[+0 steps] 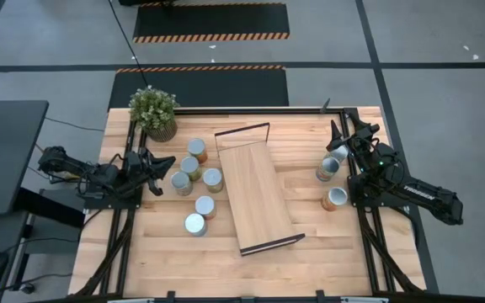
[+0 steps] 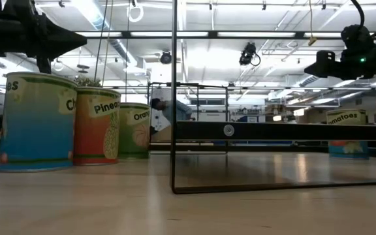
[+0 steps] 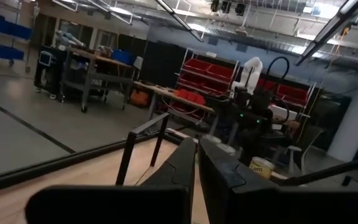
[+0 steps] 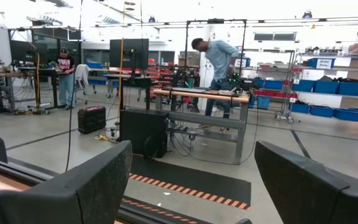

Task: Pick and place cans onto a shelf
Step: Put the right canned oranges on the shelf

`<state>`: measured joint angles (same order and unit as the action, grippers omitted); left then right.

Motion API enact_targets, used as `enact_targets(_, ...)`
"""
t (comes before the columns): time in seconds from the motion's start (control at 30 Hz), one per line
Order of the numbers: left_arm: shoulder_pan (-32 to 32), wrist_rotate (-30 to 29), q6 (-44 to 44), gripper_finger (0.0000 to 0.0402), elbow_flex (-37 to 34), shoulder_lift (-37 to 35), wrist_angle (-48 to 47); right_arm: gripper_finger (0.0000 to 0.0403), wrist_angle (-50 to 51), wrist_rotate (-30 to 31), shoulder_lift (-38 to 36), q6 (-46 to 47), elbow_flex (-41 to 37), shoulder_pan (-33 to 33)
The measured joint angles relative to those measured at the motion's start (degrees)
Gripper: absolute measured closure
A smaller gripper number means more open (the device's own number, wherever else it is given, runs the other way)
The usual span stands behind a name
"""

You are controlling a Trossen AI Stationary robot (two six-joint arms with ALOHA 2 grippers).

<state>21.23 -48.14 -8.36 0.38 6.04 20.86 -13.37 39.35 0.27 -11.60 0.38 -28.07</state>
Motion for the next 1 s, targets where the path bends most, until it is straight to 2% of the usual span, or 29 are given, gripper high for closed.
enact_targets(0.23, 0.0, -0.01, -2.81, 0.0374, 0.0, -0.02, 2.09, 0.0055, -1.26, 0.0, -0.02, 1.57, 0.0, 0.02)
enact_targets(0.33, -0.4, 0.22, -2.63, 0.0374, 0.0, -0.04, 3.39, 0.0055, -1.74, -0.02, -0.02, 7.5, 0.0, 0.11)
enact_targets(0.43, -0.55, 4.23, 1.73, 0.0374, 0.0, -0.04, 5.14, 0.0055, -1.53, -0.15, -0.02, 14.69, 0.0, 0.15)
enact_targets(0.5, -0.55, 10.23, 6.99, 0.0374, -0.02, -0.02, 6.99, 0.0055, -1.66, -1.64, 0.01, 18.71, 0.0, 0.14)
enact_targets(0.57, -0.55, 18.59, 12.78, 0.0374, -0.02, -0.04, 8.97, 0.0055, -2.86, -5.67, 0.09, 20.95, 0.0, 0.08)
enact_targets(0.63, -0.55, 26.41, 17.13, 0.0374, -0.02, -0.04, 9.39, 0.0055, -4.12, -12.57, 0.32, 20.84, 0.21, 0.08)
enact_targets(0.73, -0.5, 33.22, 19.45, 0.0374, -0.02, -0.04, 9.83, 0.0055, -4.23, -23.79, 1.43, 19.27, 1.93, 0.08)
enact_targets(0.87, -0.52, 32.52, 18.88, 0.0374, -0.02, -0.04, 9.81, 0.0055, -4.15, -31.1, 4.1, 19.52, 3.94, 0.08)
enact_targets(1.0, -0.55, 29.46, 17.66, 0.0374, -0.02, -0.02, 9.0, 0.0055, -4.13, -31.93, 7.02, 19.06, 4.97, 0.08)
